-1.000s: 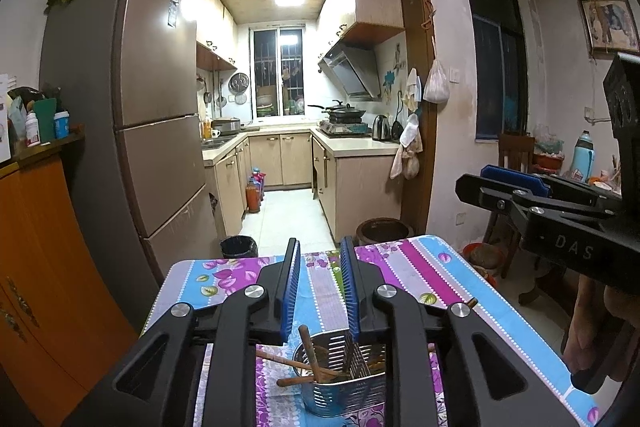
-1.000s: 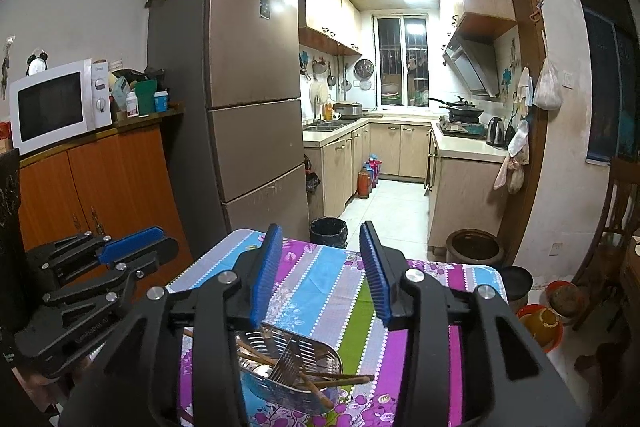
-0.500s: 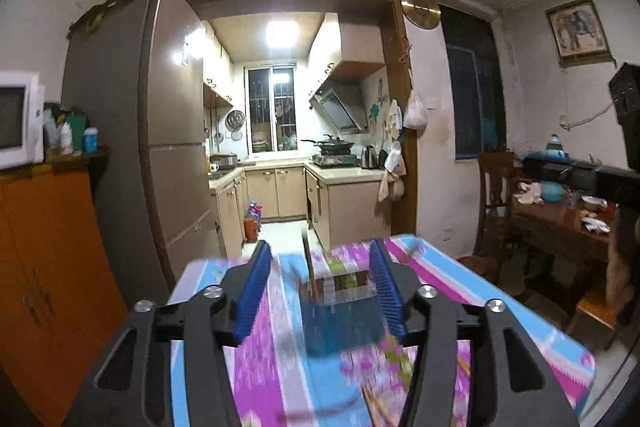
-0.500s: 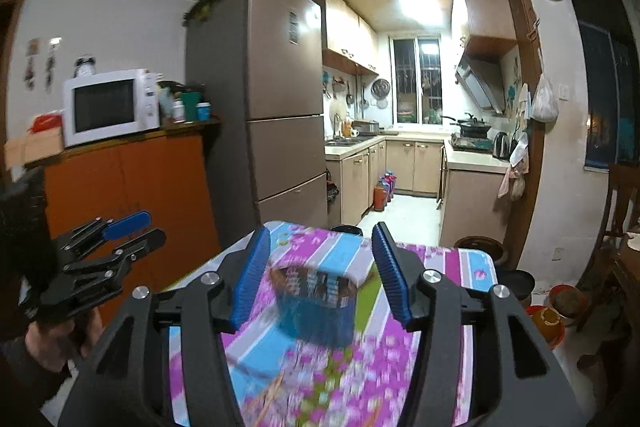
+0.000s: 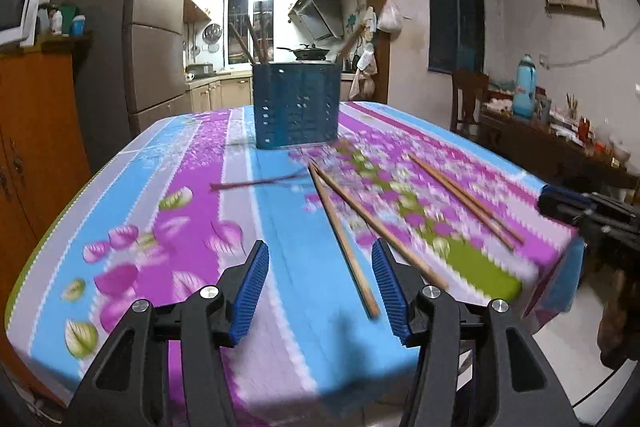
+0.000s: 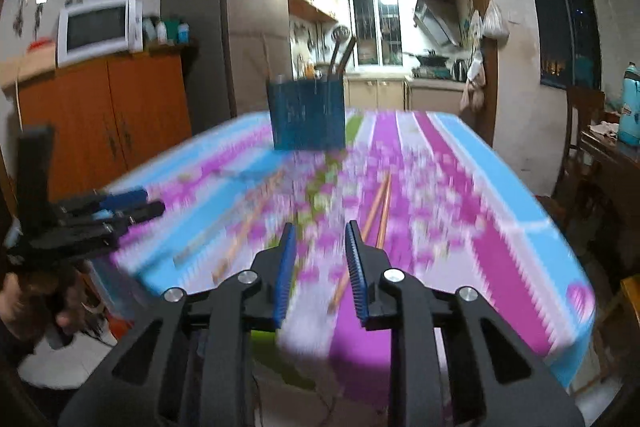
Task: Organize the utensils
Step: 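Move both open grippers back down over the remaining chopsticks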
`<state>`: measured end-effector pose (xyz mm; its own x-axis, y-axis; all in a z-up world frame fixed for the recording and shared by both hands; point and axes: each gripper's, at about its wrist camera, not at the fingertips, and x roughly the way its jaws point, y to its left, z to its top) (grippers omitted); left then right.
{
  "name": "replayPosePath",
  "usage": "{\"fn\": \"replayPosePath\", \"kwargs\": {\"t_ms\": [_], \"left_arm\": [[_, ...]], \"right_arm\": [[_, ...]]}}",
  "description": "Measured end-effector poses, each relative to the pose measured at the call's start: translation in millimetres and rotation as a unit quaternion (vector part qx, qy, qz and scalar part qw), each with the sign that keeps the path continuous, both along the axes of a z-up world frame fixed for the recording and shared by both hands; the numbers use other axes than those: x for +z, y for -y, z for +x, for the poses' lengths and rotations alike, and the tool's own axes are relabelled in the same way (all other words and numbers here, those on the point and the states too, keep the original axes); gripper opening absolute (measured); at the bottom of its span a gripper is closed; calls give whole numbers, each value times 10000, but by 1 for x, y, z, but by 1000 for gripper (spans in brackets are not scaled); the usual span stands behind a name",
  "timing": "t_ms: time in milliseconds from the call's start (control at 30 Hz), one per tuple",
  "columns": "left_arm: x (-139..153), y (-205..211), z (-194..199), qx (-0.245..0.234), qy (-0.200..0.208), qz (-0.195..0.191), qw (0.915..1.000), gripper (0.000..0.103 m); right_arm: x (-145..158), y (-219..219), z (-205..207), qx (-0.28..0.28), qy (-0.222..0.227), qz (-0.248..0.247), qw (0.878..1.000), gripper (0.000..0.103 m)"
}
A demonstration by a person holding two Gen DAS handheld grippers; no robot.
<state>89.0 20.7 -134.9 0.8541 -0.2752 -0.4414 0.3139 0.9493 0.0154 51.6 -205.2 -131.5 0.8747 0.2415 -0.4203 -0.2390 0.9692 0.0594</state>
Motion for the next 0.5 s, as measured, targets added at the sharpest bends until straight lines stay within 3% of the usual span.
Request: {"fn": "replayPosePath", "kwargs": {"t_ms": [233, 500], "left_arm": [[-24, 15, -13, -3, 119, 113, 9999, 55], [-29, 24, -11, 13, 285, 118, 9995, 43]], "right_arm": [[-30, -6, 5, -275, -86, -304, 9991, 19], [-40, -3, 13, -428, -67, -310, 9986, 14]]}}
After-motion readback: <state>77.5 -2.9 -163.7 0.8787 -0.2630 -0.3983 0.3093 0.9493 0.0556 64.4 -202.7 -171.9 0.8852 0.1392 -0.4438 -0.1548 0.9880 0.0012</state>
